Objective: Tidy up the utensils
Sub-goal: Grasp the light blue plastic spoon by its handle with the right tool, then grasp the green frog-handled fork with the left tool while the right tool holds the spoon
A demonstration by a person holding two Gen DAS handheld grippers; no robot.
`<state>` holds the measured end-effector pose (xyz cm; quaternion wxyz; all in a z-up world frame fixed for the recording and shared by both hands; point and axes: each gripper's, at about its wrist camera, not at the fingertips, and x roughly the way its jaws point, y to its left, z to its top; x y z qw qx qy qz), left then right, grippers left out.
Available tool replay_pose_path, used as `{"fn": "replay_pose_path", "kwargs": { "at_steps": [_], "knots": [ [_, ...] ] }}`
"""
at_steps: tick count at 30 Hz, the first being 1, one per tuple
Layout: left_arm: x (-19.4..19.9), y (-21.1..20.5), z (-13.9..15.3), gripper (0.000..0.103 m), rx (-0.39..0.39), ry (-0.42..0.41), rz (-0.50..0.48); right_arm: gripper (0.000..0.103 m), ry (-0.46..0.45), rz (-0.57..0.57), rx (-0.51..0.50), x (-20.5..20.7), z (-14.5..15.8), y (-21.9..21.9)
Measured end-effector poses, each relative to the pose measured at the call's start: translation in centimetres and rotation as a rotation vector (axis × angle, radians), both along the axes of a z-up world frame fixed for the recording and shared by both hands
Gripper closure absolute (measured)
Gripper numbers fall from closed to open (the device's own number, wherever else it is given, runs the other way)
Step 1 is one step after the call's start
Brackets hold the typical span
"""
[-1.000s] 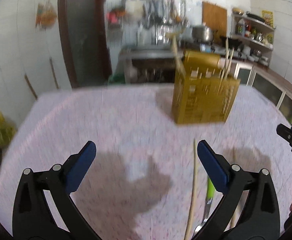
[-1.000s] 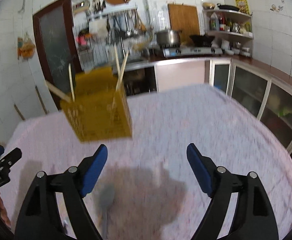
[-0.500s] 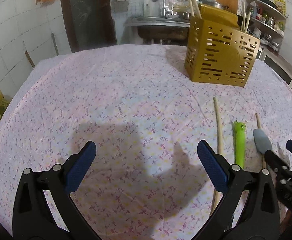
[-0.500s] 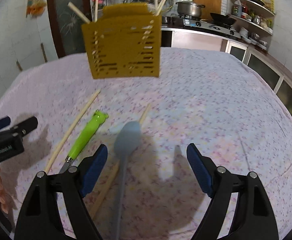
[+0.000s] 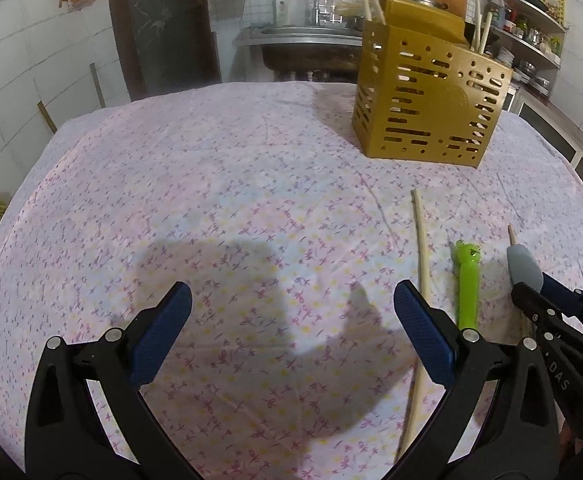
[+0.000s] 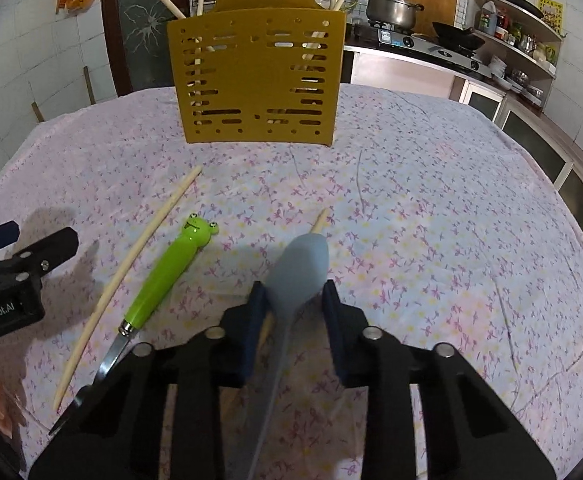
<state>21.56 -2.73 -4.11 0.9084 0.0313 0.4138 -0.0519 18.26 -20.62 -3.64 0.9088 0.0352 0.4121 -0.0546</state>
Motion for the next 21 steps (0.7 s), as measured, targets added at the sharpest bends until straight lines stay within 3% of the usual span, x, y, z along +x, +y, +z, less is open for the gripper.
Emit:
{"fn": "replay_pose_path", "kwargs": {
  "at_steps": [1, 2, 3, 8, 16, 19, 20, 21],
  "knots": [
    [0.0, -0.1, 0.1, 0.005, 0.0, -0.002, -0.004, 0.074, -0.006, -0.003, 0.014, -0.1, 0.1, -0.3],
    [0.0, -0.3, 0.2, 0.005, -0.001, -0.004, -0.008, 0.087, -0.01, -0.003, 0.024, -0.1, 0.2, -0.6],
    [0.0, -0.5, 0.3, 0.005, -0.004, -0.005, -0.011, 0.092, -0.019, -0.006, 0.039, -0.2, 0.4, -1.1],
    [-0.1, -2.0, 0.4, 0.005, -0.025, 0.01, -0.041, 0.095, -0.021, -0.03, 0.125, -0.3, 0.5, -4.0],
    [-0.8, -5.3, 0.3, 0.005, -0.006, 0.002, -0.103, 0.095, -0.001, -0.053, 0.205, -0.4, 0.1, -8.3],
    [-0.6, -6.2, 0.1, 0.006, -0.012, 0.009, -0.116, 0.092, 0.006, -0.071, 0.188, -0.6, 0.3, -9.7],
    [-0.5, -6.7, -0.2, 0.006, -0.014, 0.018, -0.122, 0.089, 0.013, -0.086, 0.175, -0.6, 0.3, -10.1],
    [-0.4, -6.9, -0.4, 0.007, -0.011, 0.024, -0.124, 0.075, 0.017, -0.102, 0.162, -0.5, 0.3, -10.5]
  ]
}}
